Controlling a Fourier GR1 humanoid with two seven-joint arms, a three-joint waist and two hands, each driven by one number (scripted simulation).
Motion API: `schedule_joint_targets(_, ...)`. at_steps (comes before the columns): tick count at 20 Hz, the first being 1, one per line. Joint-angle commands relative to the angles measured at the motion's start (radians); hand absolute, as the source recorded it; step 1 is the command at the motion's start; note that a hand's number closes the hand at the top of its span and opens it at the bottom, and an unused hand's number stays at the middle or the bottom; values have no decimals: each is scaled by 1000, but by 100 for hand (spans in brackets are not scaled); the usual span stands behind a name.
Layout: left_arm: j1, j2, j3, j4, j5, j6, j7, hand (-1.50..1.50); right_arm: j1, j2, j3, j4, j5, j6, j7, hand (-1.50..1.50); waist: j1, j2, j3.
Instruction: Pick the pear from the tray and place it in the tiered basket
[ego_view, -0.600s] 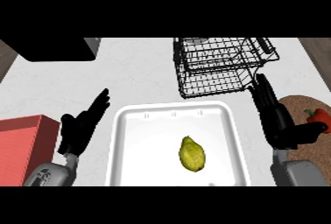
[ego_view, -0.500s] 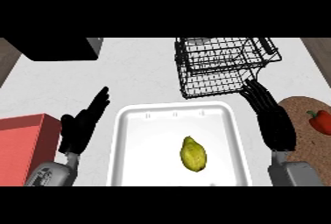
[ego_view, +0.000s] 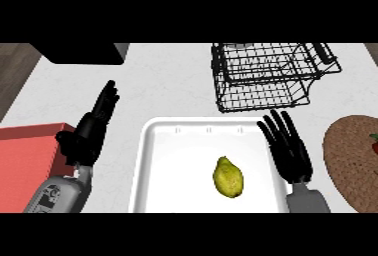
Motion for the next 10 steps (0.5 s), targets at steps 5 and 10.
schedule_joint_targets(5, 12, -36, 1, 18, -42, 65, -44, 0, 31, -44, -67, 171, -430, 579, 177, -150, -21, -6, -15)
schedule_joint_targets(10, 22, -63, -26, 9, -76, 101, -38, 0, 2, -280, -128, 283, -292, 853, 206, -150, -20, -10, -19)
